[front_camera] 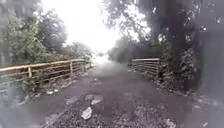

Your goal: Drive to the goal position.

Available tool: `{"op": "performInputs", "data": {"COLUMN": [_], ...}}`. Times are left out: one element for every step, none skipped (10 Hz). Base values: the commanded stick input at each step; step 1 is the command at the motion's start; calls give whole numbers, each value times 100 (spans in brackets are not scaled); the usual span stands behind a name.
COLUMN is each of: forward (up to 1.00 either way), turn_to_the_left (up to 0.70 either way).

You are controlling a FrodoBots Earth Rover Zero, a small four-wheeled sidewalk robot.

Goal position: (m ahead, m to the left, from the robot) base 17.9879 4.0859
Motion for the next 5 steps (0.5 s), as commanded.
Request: {"op": "performInputs", "data": {"forward": [70,70,70,70,70], "turn_to_the_left": [-7,-27,-35,-35,-35]}}
